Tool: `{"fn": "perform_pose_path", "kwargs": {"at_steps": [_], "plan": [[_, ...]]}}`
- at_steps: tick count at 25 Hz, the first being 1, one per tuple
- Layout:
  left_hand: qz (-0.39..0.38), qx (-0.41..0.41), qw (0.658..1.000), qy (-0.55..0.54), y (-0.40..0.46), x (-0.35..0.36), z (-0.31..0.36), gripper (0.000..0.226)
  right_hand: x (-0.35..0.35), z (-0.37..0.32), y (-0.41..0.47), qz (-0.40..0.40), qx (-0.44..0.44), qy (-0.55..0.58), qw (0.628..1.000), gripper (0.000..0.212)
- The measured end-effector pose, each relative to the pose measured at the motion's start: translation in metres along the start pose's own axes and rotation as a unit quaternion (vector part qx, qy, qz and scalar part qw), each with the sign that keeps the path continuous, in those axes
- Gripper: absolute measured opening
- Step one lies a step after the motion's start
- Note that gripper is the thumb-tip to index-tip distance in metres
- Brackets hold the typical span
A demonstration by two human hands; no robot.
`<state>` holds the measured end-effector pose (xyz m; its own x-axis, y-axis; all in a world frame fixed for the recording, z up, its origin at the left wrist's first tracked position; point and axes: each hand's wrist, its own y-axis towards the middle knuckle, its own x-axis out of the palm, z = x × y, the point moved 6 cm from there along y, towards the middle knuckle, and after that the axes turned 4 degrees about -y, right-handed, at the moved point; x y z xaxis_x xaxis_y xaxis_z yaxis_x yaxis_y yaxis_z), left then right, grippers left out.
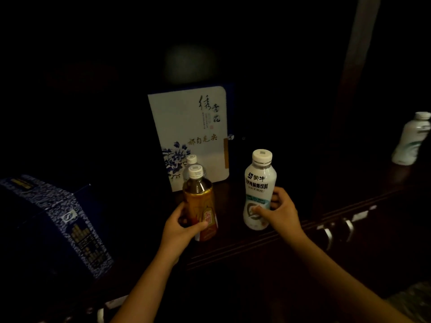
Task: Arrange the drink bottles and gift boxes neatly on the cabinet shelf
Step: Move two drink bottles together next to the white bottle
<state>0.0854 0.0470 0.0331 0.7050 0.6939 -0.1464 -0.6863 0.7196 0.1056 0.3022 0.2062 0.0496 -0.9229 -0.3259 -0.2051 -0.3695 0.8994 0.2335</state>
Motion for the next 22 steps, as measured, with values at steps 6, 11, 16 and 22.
{"fn": "perform_pose_path", "kwargs": {"at_steps": [6,11,16,22], "plan": [[-0.079,0.003,0.996,-0.036,-0.054,0.097,0.026,0.071,-0.099,-0.001,-0.045,0.030,-0.011,-0.007,0.999,0.053],[-0.135,0.008,0.990,-0.037,-0.088,0.211,0.043,0.071,-0.207,0.028,-0.057,0.069,0.011,-0.016,0.997,0.057],[-0.144,0.005,0.987,-0.065,-0.122,0.352,0.065,0.069,-0.332,0.058,-0.042,0.075,0.006,-0.044,0.996,0.058],[-0.120,-0.008,0.989,-0.084,-0.117,0.460,0.086,0.069,-0.434,0.084,0.001,0.055,0.001,-0.062,0.997,0.057]]}}
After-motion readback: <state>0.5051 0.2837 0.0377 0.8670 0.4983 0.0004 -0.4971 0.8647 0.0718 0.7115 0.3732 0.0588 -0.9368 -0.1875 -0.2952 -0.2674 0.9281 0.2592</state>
